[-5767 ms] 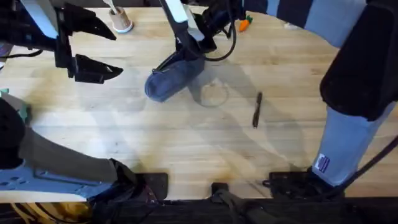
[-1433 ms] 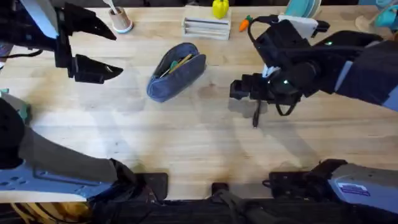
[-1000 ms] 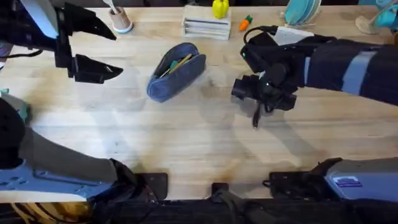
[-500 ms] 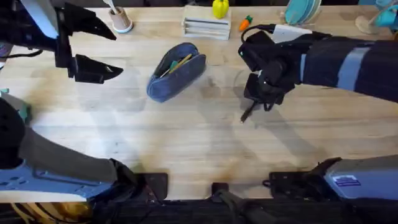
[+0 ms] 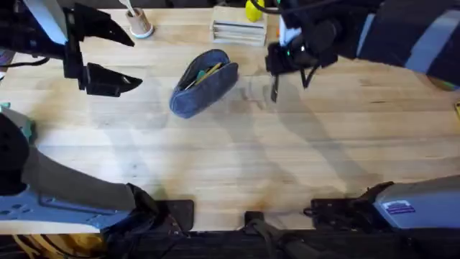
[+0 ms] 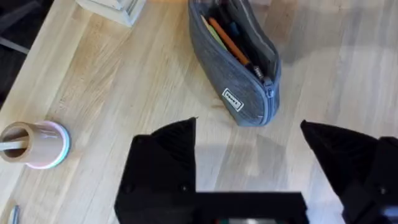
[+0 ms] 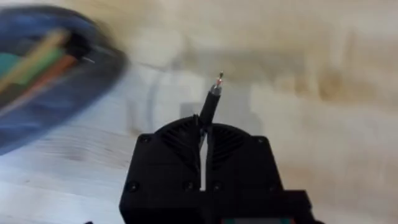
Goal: Unzip the bag, pick up the pens from the table one at a time and place them inside, then zip the bag closed.
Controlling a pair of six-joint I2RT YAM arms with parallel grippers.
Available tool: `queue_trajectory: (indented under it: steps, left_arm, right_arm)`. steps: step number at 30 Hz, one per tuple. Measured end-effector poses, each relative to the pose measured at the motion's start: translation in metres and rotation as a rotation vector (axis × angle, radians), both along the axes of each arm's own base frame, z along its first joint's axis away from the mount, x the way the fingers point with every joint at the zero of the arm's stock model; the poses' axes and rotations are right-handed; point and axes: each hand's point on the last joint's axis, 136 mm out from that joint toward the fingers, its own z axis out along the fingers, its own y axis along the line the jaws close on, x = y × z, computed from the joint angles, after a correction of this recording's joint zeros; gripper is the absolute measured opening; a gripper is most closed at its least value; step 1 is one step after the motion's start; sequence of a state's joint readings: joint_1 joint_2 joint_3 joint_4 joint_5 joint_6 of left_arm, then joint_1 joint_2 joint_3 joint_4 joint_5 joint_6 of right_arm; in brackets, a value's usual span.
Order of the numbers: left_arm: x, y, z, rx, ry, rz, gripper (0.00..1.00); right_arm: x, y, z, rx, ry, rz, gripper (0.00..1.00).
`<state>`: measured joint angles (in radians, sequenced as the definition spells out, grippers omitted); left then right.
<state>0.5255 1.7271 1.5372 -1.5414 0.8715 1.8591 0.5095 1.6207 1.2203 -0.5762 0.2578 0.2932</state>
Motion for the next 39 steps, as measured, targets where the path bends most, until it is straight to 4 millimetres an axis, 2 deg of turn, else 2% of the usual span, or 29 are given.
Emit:
queue_trajectory:
  steps: [3, 7, 13, 18, 21, 29, 36, 39]
  left_arm:
    - [0.000, 0.000, 0.000, 0.000, -0.001, 0.000, 0.995]
    - [0.000, 0.000, 0.000, 0.000, 0.000, 0.000, 0.995]
    - [0.000, 0.000, 0.000, 0.000, -0.001, 0.000, 0.995]
    - [0.000, 0.000, 0.000, 0.000, 0.000, 0.000, 0.995]
    - [0.000, 0.000, 0.000, 0.000, -0.001, 0.000, 0.994]
    - [0.000, 0.000, 0.000, 0.000, -0.001, 0.000, 0.994]
    - [0.000, 0.000, 0.000, 0.000, -0.001, 0.000, 0.995]
    - [0.000, 0.000, 0.000, 0.000, -0.001, 0.000, 0.994]
  right_arm:
    - [0.022, 0.031, 0.026, 0.042, -0.115, 0.203, 0.033]
    - [0.030, 0.070, 0.048, 0.077, -0.246, 0.511, 0.032]
    - [0.029, 0.115, 0.084, 0.063, -0.488, 0.921, 0.033]
    - [0.018, 0.139, 0.102, 0.038, -0.647, 1.176, 0.033]
    - [0.011, 0.148, 0.098, 0.022, -0.689, 1.292, 0.033]
    - [0.000, 0.173, 0.065, -0.096, -0.766, 1.545, 0.033]
    - [-0.002, 0.181, 0.029, -0.215, -0.797, 1.716, 0.033]
    - [-0.002, 0.181, 0.021, -0.235, -0.795, 1.746, 0.033]
